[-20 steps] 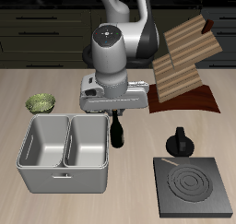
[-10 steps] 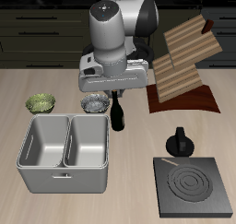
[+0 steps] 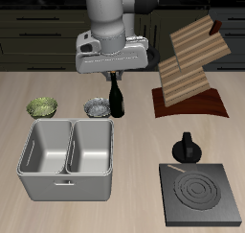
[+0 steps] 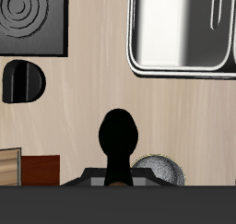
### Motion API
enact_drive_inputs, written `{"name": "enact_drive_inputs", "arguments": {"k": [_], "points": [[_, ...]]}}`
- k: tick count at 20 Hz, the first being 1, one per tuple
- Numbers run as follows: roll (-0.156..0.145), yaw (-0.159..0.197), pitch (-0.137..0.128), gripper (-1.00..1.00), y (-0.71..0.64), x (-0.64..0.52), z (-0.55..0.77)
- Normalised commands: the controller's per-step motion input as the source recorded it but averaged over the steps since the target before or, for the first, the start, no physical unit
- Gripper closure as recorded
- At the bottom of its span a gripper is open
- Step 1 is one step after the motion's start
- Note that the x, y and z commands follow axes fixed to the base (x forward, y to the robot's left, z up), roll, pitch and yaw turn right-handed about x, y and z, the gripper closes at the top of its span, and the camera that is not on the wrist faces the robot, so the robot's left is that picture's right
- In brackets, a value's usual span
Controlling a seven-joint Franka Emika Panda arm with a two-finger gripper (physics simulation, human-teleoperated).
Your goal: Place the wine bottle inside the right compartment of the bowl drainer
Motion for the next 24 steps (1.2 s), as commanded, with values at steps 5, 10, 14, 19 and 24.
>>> {"name": "enact_drive_inputs", "arguments": {"k": [5, 10, 14, 19, 24], "points": [[-0.008, 0.002, -0.028, 1.0, -0.17, -0.16, 0.3], [-0.013, -0.013, -0.012, 1.0, -0.24, -0.16, 0.23], [-0.027, -0.012, -0.02, 1.0, -0.27, -0.08, 0.19], [-0.048, -0.007, -0.031, 1.0, -0.45, -0.06, 0.21], [-0.047, -0.009, -0.011, 1.0, -0.42, -0.04, 0.08]]}}
